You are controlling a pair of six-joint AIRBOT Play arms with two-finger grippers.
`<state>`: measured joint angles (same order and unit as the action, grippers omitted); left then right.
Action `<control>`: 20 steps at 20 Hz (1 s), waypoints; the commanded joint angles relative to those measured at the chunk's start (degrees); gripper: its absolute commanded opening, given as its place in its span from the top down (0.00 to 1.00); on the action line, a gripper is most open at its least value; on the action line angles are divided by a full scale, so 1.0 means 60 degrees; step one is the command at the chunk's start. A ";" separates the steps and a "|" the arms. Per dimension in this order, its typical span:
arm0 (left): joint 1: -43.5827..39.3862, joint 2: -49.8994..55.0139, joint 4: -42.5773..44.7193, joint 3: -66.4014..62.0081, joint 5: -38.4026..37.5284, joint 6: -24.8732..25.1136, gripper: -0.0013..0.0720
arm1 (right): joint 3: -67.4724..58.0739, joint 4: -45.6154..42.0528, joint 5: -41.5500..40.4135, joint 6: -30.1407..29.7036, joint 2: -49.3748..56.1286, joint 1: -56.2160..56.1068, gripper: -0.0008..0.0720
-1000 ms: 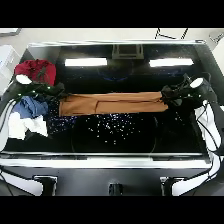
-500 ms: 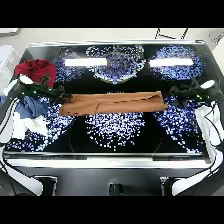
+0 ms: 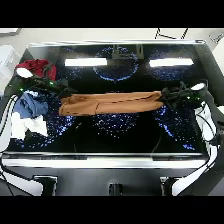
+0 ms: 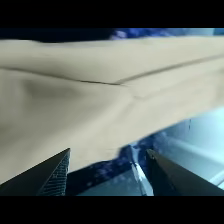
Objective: Fold the clothes and pants, and hang the long-sleeved shirts on hangers.
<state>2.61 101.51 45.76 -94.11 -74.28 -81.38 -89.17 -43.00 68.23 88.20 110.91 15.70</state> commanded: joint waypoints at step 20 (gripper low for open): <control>-0.7563 0.2947 -0.7912 0.0073 0.7362 0.0226 0.95 | -0.0550 0.0692 0.1206 -0.1206 -0.5490 -0.2918 0.94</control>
<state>-40.95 118.13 7.03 -93.62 -36.77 -84.14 -92.44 -37.56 76.27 80.93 77.08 1.17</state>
